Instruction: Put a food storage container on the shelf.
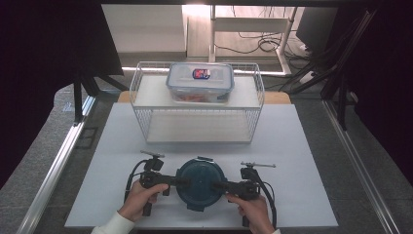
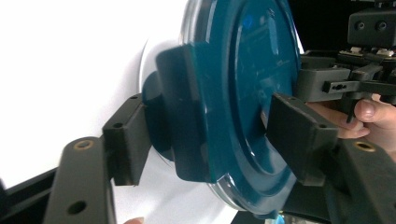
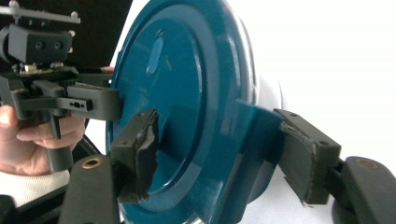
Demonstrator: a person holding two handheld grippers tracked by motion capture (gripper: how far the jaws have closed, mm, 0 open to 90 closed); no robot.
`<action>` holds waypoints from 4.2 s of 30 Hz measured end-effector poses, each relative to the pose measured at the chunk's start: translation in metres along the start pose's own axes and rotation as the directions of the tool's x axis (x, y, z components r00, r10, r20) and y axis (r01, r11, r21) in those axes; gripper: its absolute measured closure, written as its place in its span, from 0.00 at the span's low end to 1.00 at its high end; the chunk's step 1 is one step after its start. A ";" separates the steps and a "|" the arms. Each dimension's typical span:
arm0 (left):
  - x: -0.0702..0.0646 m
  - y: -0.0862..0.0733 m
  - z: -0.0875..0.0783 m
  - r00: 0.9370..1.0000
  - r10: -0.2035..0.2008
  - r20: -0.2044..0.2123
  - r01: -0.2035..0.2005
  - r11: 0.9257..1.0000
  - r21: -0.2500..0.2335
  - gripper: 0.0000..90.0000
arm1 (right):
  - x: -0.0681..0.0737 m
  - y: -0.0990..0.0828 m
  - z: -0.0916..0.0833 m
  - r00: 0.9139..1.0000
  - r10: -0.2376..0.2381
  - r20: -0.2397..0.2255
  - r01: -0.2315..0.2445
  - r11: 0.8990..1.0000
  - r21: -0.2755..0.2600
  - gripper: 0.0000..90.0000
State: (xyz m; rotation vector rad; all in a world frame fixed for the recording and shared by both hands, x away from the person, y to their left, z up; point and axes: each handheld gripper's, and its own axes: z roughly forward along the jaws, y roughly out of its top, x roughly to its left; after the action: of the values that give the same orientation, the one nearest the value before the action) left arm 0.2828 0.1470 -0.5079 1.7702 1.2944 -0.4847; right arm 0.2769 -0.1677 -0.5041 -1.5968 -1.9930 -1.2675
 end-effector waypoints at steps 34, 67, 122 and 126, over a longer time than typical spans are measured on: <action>-0.028 0.003 -0.018 0.996 0.085 -0.006 -0.085 0.993 -0.083 0.45 | 0.023 0.011 -0.027 0.991 -0.133 0.008 0.134 0.988 -0.072 0.43; -0.060 0.054 -0.050 0.991 0.136 -0.014 -0.137 0.981 -0.140 0.45 | 0.060 0.066 -0.052 0.971 -0.238 0.031 0.240 0.962 -0.131 0.43; -0.135 0.138 -0.127 0.970 0.235 -0.065 -0.244 0.929 -0.279 0.47 | 0.133 0.161 -0.102 0.939 -0.344 -0.003 0.337 0.919 -0.203 0.44; -0.140 0.144 -0.130 0.969 0.240 -0.066 -0.248 0.924 -0.290 0.47 | 0.139 0.169 -0.106 0.935 -0.355 -0.003 0.347 0.914 -0.210 0.44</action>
State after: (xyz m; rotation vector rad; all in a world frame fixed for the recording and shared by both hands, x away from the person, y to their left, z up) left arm 0.3368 0.1618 -0.2754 1.6572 1.0821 -0.1150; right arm 0.3495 -0.1612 -0.2725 -1.3160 -2.2573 -1.6737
